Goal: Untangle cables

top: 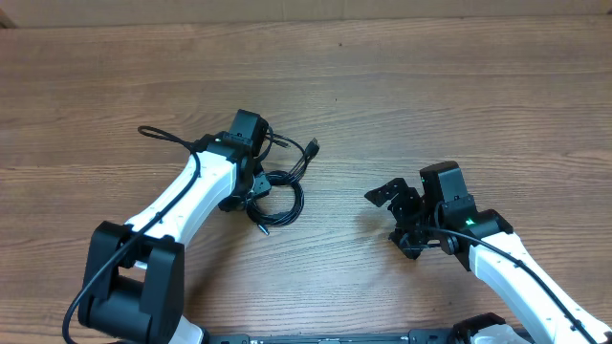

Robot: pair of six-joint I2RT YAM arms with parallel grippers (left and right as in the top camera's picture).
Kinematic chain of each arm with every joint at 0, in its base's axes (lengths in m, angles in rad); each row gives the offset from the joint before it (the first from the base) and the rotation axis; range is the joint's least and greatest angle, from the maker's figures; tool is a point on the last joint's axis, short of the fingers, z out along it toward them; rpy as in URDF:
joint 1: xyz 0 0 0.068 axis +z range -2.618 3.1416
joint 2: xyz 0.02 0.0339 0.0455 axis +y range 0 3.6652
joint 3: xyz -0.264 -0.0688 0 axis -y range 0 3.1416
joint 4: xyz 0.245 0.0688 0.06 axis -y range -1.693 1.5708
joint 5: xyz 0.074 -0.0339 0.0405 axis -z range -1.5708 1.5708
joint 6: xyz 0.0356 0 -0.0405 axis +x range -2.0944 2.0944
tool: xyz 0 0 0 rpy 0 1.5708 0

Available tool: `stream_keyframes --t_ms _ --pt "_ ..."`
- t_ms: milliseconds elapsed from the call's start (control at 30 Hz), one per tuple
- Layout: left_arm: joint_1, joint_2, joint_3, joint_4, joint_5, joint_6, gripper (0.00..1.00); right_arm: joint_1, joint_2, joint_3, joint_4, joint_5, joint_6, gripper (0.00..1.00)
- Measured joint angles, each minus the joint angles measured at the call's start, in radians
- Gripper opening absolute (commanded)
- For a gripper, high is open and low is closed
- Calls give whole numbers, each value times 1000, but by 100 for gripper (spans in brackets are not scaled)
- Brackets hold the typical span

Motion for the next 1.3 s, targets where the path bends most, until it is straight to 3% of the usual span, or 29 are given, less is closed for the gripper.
stream_keyframes --t_ms 67,200,267,300,567,767,1033,1300 --pt "0 13 -1 11 8 0 46 0 0 0 0 5 0 100" --pt "0 48 -1 29 19 -5 34 0 0 0 0 14 0 100" --pt "0 72 -2 33 26 -17 9 0 0 0 -1 14 0 100" --pt "0 85 -2 37 31 -20 4 0 0 0 -2 15 0 100" --pt "0 108 0 37 43 -24 4 0 0 0 -6 18 0 100" --pt "0 84 31 32 154 -23 4 0 0 0 16 -36 0 100" --pt "0 -181 69 83 306 -23 4 32 0 0 168 -201 4 100" --pt "-15 -209 70 124 412 -23 4 126 1 0 377 -164 4 99"
